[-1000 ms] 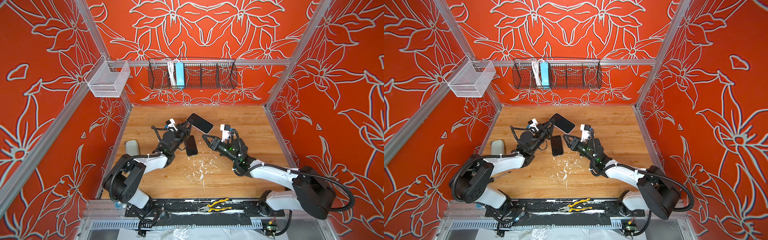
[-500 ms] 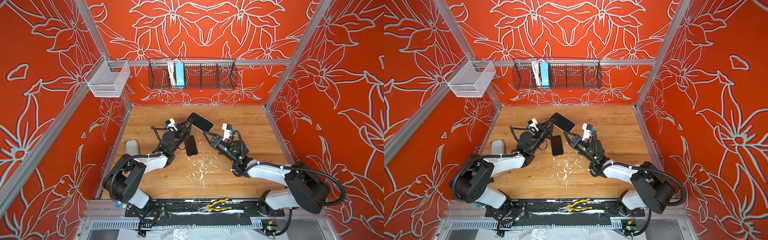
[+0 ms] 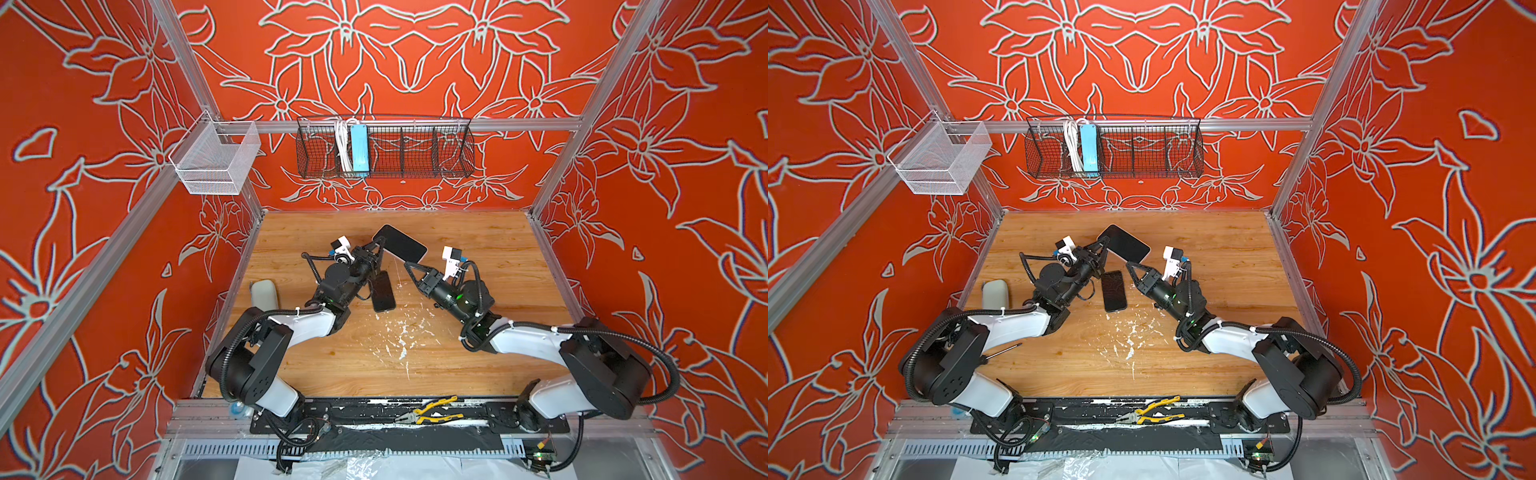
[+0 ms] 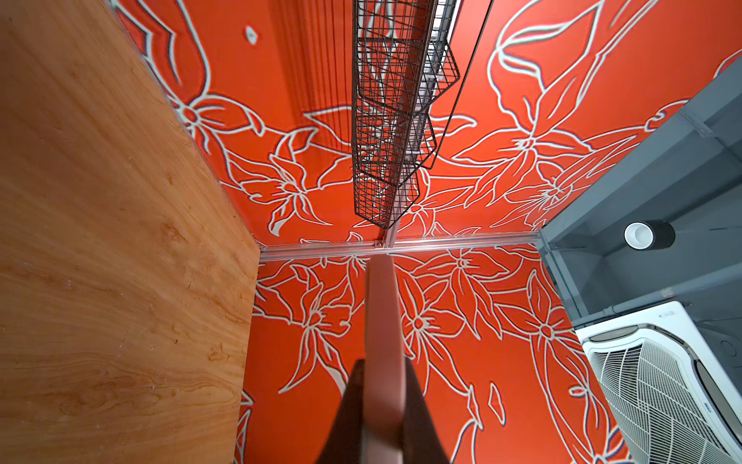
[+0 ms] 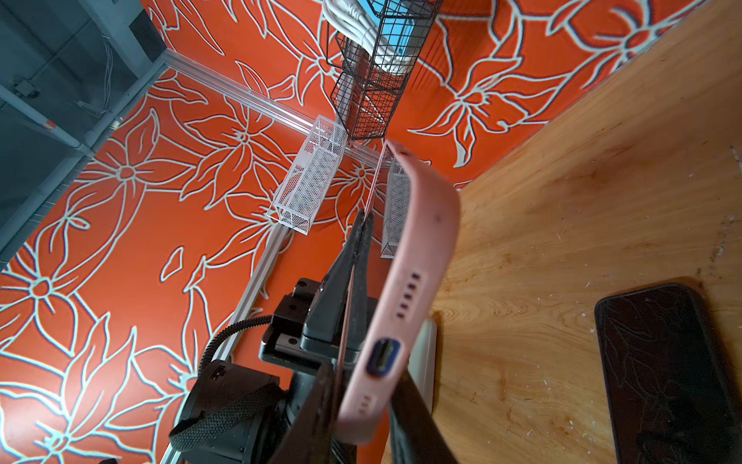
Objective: Take the phone out of the phone case
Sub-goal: Remove the phone case from the phone.
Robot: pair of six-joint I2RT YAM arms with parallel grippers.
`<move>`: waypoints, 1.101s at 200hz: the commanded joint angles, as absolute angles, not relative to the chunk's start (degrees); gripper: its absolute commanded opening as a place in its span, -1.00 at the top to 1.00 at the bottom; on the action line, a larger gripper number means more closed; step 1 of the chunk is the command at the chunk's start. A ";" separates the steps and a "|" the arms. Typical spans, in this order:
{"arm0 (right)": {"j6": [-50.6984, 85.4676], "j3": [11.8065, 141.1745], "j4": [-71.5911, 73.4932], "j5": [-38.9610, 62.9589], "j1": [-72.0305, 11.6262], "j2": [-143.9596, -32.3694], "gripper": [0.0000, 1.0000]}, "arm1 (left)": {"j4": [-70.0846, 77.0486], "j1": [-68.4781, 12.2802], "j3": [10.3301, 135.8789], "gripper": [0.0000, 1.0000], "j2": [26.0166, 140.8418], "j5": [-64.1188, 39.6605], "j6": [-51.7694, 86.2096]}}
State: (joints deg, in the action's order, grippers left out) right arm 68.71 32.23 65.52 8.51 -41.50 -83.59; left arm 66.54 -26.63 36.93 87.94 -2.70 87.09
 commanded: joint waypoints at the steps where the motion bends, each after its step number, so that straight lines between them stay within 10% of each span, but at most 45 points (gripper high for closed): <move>1: 69.88 34.23 68.23 8.88 -41.61 -84.77 0.49 | 72.42 -26.86 37.18 1.00 87.97 -2.96 88.19; 115: 62.23 35.43 61.47 11.15 -41.83 -84.43 0.89 | 70.41 -26.83 37.18 1.00 86.75 -2.32 88.25; 220: 52.21 36.30 52.88 13.45 -41.77 -82.88 0.88 | 69.53 -26.81 38.14 1.00 87.21 -2.55 89.25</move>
State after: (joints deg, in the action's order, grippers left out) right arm 59.05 35.42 59.55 11.22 -41.47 -83.70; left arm 65.67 -26.57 36.69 87.94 -2.26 88.58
